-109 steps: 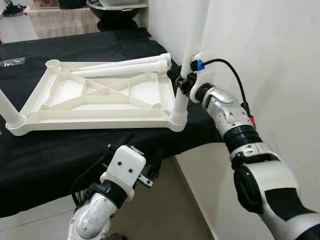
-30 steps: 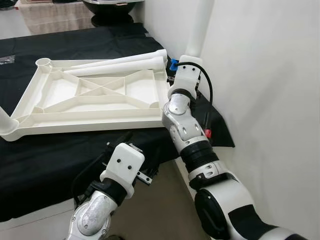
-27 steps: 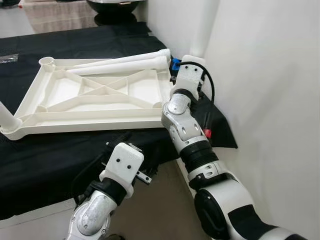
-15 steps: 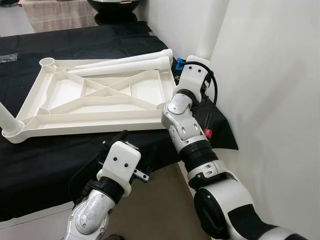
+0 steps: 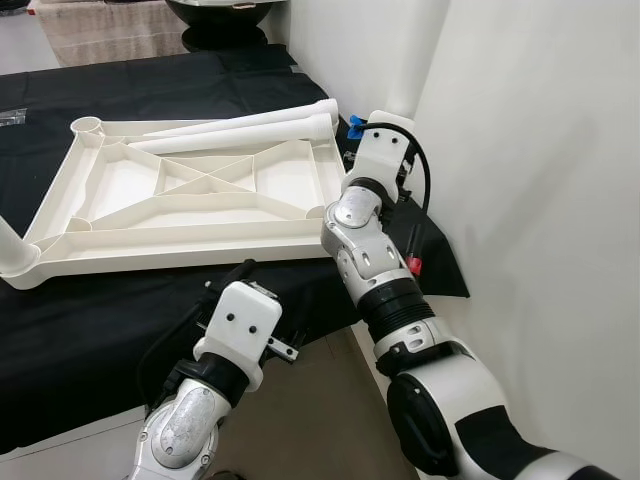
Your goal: Building children table
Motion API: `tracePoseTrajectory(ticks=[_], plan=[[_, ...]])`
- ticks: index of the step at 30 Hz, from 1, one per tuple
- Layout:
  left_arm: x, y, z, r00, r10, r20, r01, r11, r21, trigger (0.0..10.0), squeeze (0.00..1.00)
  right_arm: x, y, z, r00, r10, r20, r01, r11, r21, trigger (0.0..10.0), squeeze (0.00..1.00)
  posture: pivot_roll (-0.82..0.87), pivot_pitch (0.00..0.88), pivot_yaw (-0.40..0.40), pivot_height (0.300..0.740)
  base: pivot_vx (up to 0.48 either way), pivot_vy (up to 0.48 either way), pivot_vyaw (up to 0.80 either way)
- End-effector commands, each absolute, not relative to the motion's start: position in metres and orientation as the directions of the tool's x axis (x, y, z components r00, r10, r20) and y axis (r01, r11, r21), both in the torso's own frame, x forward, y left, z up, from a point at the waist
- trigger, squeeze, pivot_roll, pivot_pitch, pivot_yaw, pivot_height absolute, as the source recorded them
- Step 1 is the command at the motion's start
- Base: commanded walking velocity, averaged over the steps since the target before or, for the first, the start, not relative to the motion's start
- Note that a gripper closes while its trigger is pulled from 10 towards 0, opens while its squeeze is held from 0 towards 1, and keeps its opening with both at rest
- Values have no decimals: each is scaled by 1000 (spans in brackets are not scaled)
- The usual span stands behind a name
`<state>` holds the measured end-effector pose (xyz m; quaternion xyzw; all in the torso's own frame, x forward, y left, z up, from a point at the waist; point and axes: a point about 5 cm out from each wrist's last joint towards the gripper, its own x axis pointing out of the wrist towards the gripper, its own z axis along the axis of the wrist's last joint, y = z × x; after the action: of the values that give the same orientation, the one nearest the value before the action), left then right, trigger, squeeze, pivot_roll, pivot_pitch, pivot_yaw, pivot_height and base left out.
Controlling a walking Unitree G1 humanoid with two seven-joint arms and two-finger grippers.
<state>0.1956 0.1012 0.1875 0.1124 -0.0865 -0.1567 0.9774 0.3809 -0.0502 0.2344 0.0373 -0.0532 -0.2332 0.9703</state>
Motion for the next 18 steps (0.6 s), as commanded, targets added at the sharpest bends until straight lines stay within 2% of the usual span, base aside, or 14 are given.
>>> tracePoseTrajectory(ticks=[1, 9, 18], plan=[[195, 100, 187, 938, -321, 133, 283, 927, 246, 10000, 0, 371, -26, 197, 912, -403, -81, 408, 911, 58, 10000, 0, 46, 125, -104, 740, 0, 0, 0], [196, 100, 187, 936, -324, 135, 285, 927, 245, 10000, 0, 373, -27, 207, 914, -405, -24, 406, 911, 67, 10000, 0, 46, 122, -102, 740, 0, 0, 0], [197, 100, 187, 936, -325, 136, 285, 926, 249, 10000, 0, 379, -30, 250, 907, -402, 125, 388, 914, 116, 10000, 0, 45, 120, -101, 740, 0, 0, 0]])
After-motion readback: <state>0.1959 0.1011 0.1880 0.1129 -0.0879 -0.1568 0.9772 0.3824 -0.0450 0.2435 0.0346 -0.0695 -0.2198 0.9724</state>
